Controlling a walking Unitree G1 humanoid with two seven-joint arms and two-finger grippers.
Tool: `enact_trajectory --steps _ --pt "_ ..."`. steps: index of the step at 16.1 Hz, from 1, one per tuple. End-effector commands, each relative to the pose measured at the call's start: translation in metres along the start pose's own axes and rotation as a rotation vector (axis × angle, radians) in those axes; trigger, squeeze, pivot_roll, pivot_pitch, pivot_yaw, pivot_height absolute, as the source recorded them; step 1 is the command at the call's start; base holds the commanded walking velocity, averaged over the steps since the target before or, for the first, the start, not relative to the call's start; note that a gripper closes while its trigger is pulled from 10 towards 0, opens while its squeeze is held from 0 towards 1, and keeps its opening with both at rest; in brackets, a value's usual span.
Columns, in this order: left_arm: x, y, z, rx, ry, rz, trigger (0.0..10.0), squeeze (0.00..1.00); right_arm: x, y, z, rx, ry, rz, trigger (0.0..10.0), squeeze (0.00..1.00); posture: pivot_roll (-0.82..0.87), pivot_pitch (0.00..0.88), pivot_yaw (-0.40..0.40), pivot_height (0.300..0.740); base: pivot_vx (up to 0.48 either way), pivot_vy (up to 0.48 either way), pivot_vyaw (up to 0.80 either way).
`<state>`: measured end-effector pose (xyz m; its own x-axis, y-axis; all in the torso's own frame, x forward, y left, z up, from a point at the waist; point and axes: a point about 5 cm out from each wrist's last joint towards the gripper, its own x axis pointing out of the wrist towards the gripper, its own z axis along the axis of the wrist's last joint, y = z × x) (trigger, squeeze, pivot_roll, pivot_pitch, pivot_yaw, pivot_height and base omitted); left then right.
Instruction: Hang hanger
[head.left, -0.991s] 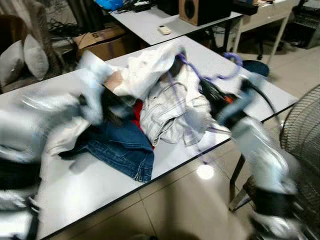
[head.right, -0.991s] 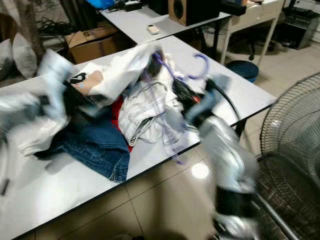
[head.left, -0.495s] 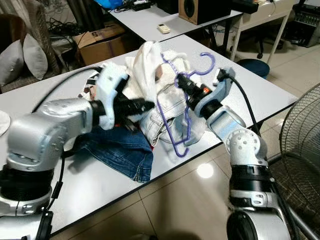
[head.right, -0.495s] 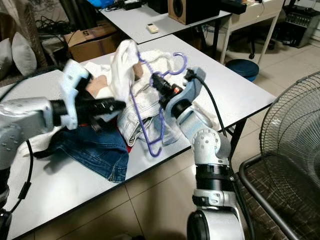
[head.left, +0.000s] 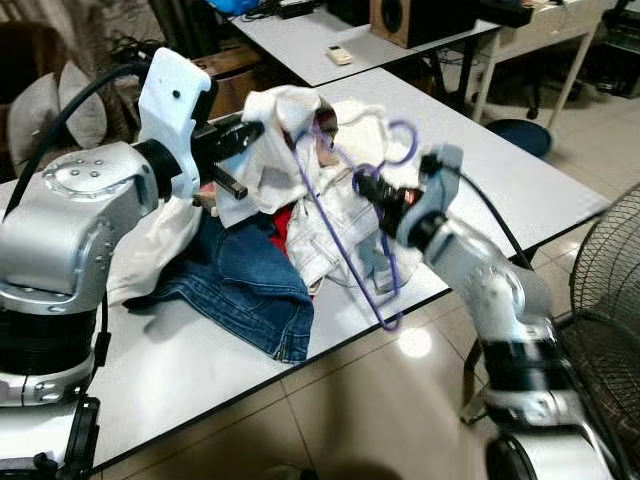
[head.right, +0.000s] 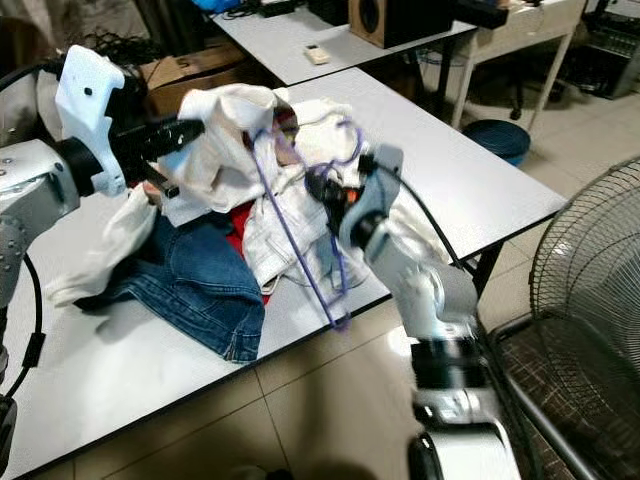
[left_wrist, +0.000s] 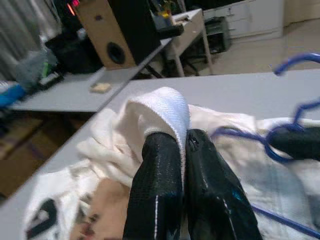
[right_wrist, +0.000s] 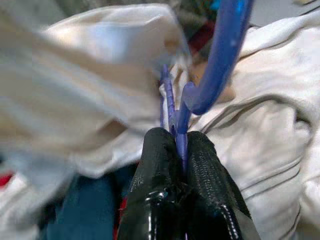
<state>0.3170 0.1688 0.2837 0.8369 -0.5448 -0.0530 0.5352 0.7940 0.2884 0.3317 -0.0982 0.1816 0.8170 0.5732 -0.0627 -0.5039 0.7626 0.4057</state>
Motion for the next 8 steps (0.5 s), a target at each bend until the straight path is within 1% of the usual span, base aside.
enact_trajectory --steps 1,3,4,5,6,7,8 --pt "0.0 0.003 0.011 0.065 -0.041 0.023 0.0 0.0 -0.001 0.01 0.0 -0.037 0.027 0.055 10.0 0.0 -0.08 0.0 0.145 0.74 0.0 0.0 0.0" --pt "0.003 0.001 0.018 0.16 -0.105 0.037 0.0 0.0 -0.019 0.018 -0.003 -0.119 0.081 0.16 10.0 0.0 -0.08 0.0 0.145 0.74 0.0 0.0 0.0" --pt "0.003 0.001 0.019 0.18 -0.114 0.041 0.0 0.0 -0.023 0.02 -0.004 -0.138 0.092 0.177 10.0 0.0 -0.08 0.0 0.145 0.74 0.0 0.0 0.0" --pt "0.003 0.001 0.019 0.208 -0.125 0.039 0.0 0.0 -0.03 0.016 0.0 -0.166 0.046 0.15 10.0 0.0 -0.09 0.0 0.145 0.74 0.0 0.0 0.0" --pt "0.001 -0.008 0.015 0.226 -0.127 -0.025 0.0 0.0 -0.036 0.005 0.01 -0.151 -0.04 0.077 10.0 0.0 -0.1 0.0 0.15 0.74 0.0 0.0 0.0" --pt "0.001 -0.01 0.013 0.229 -0.124 -0.047 0.0 0.0 -0.037 0.002 0.012 -0.138 -0.05 0.061 10.0 0.0 -0.1 0.0 0.152 0.74 0.0 0.0 0.0" --pt "0.001 -0.016 0.009 0.242 -0.117 -0.094 0.0 0.0 -0.037 -0.002 0.014 -0.128 -0.059 0.043 10.0 0.0 -0.1 0.0 0.153 0.74 0.0 0.0 0.0"
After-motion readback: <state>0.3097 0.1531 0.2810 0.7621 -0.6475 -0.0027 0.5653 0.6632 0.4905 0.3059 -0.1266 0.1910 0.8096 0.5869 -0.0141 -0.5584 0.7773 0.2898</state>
